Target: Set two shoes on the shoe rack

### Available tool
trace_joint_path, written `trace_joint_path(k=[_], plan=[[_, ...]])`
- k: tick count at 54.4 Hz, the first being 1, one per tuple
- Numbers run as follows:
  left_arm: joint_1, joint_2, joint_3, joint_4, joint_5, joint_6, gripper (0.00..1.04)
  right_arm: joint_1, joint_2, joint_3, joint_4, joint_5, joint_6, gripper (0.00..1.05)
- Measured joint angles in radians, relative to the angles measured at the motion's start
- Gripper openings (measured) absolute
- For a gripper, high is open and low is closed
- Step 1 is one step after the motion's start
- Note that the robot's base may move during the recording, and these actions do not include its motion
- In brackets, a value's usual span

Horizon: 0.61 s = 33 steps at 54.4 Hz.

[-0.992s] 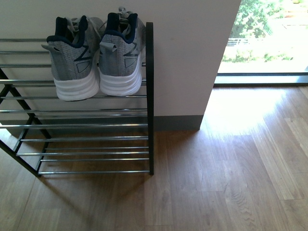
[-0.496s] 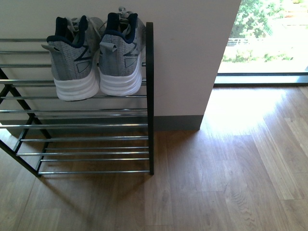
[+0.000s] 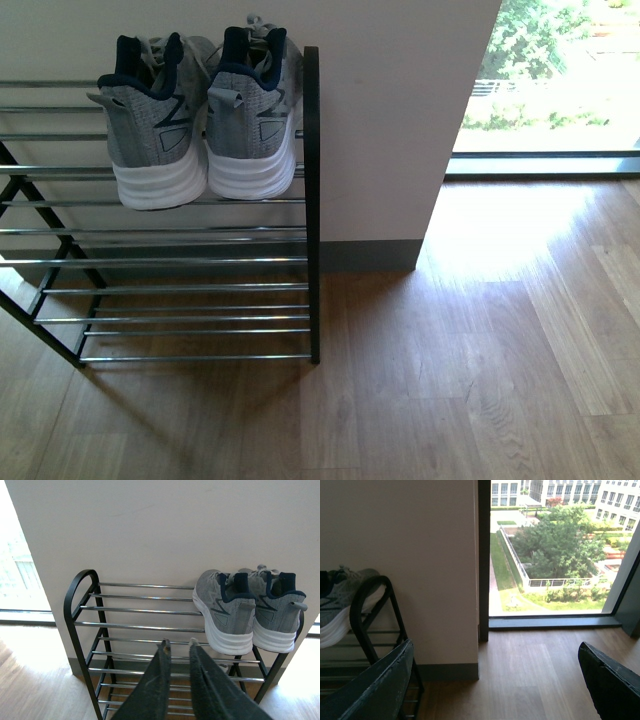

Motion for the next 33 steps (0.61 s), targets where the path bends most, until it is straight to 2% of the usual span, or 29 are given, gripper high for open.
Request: trace_joint_path(k=[7, 18, 24, 33], plan=[[0.000, 0.000, 0.000, 0.000, 0.000, 0.000, 0.44, 0.000, 0.000, 0.000, 0.000, 0.000, 0.000, 0.96], [0.000, 0.000, 0.000, 0.000, 0.000, 0.000, 0.74, 0.000, 0.000, 0.000, 0.000, 0.000, 0.000, 0.96], [0.000, 0.000, 0.000, 0.000, 0.000, 0.002, 0.97, 0.000, 0.000, 0.000, 0.000, 0.000, 0.000, 0.96], [0.000, 0.000, 0.000, 0.000, 0.000, 0.003, 0.95, 0.000, 0.000, 0.000, 0.000, 0.000, 0.000, 0.96]])
